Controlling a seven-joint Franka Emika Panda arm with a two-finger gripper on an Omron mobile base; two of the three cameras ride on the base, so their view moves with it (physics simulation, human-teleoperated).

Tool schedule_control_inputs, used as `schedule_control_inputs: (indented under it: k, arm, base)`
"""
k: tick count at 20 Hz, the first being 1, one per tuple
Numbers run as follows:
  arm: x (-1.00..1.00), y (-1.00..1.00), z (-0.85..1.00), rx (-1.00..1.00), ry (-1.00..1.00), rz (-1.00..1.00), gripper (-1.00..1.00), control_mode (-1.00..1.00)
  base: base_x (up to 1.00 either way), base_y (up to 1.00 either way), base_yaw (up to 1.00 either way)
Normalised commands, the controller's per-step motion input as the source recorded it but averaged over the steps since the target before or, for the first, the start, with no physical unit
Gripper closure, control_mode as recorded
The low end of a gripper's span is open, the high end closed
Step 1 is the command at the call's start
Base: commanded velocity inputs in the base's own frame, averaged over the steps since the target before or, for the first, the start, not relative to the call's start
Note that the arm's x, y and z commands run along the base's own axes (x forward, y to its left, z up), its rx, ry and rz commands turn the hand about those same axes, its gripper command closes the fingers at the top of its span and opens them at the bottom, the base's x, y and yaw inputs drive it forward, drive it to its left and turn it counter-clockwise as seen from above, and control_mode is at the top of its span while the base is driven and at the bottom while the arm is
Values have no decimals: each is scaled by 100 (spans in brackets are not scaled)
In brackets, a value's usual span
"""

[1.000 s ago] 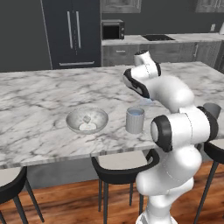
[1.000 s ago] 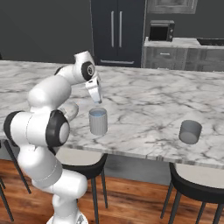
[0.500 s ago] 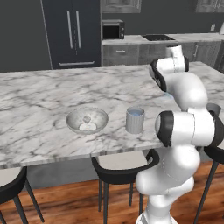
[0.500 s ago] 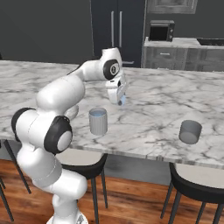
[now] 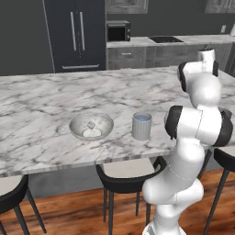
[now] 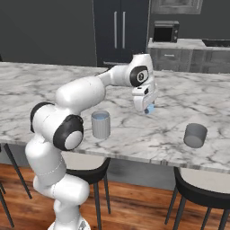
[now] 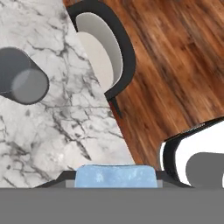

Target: There are four ice cubes in the ice bowl. Place two ice cubes in each glass of water.

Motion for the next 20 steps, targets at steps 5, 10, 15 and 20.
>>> schedule_control_inputs:
  k: [5, 10, 15, 20]
  arm:
    - [-1, -100, -13, 4, 0, -2, 100, -100]
    - [-3, -90, -21, 0, 0, 0, 100, -100]
    - [4, -50, -19, 1, -4, 3, 100, -100]
    - [26, -28, -12, 5, -7, 9, 100, -100]
  base:
    - [0, 0, 0]
    - [0, 0, 0]
    - [0, 0, 0]
    - [0, 0, 0]
